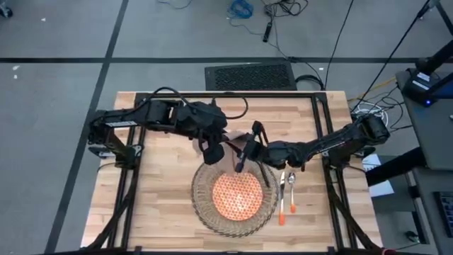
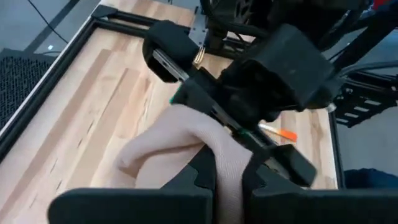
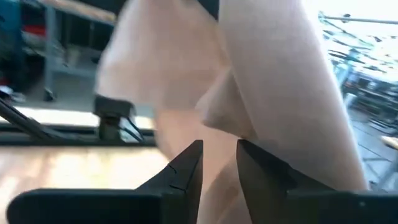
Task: Set table place
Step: Fold the white napkin
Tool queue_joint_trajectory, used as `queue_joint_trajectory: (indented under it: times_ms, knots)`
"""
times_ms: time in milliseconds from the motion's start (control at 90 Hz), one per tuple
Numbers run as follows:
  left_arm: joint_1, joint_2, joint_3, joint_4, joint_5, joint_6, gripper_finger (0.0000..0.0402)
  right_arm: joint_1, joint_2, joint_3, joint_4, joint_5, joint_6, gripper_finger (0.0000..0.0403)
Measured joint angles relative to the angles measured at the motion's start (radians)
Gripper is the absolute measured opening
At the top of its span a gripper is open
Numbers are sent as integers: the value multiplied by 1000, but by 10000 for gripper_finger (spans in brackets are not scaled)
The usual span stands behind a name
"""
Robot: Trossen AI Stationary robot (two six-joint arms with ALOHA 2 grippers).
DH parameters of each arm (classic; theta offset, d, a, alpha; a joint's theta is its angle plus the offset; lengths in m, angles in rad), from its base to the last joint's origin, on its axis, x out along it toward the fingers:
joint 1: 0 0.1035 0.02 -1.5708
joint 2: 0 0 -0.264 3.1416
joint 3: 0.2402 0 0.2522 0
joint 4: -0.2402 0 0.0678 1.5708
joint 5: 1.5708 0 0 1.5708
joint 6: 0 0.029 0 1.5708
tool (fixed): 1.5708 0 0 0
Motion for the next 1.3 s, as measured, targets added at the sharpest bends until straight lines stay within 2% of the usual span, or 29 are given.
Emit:
queue_joint_trajectory:
  times_ms: [278, 500, 600, 800, 1300]
  knots:
    - [-9, 0, 0, -43, 4, -24, 0, 27, 0, 0, -19, 161, -57, 106]
    - [-16, 0, 0, -45, 4, -26, 0, 35, 0, 0, -15, 176, -71, 116]
    - [-16, 0, 0, -54, 4, -27, 0, 54, 0, 0, 3, 215, -104, 116]
    - [-16, 0, 0, -84, 3, -45, 0, 80, 0, 0, 90, 217, -195, 116]
    - [19, -1, 0, -128, -25, -49, 0, 168, 0, 0, 139, 211, -255, 116]
